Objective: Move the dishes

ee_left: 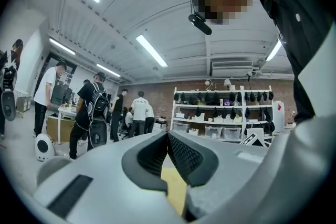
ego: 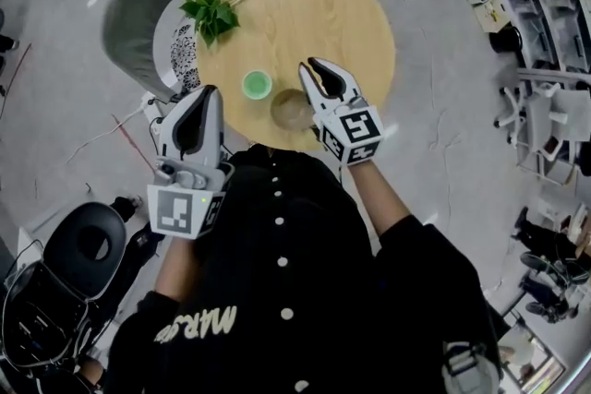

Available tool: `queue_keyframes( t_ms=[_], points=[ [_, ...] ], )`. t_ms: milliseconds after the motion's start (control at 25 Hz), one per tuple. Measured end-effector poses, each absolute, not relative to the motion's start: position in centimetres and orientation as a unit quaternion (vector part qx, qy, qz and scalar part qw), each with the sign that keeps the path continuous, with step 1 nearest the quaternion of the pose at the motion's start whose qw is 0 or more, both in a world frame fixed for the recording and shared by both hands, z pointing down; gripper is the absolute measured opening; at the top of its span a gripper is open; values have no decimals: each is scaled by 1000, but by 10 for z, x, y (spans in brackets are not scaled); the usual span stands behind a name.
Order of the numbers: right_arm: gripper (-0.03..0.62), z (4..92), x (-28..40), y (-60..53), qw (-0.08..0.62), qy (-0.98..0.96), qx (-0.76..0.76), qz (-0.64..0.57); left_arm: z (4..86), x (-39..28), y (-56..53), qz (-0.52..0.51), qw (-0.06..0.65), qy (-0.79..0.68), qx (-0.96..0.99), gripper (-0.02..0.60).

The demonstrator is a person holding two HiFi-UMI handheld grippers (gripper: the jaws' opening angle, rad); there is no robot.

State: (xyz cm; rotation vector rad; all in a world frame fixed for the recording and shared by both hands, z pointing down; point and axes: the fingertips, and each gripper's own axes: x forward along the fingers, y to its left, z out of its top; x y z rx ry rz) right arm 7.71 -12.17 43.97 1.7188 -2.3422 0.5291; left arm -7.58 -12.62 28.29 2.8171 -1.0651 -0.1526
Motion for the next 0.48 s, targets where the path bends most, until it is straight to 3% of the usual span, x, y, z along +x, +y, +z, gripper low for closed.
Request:
queue_keyframes(
  t_ms=[120,480],
  points=[
    [12,423,101,-114,61,-774,605,176,277,-69,-130,-54,56,-346,935,3],
    [2,362,158,-95,-5,-731,668,139,264,-55,-139,-54,46,-332,941,3]
  ],
)
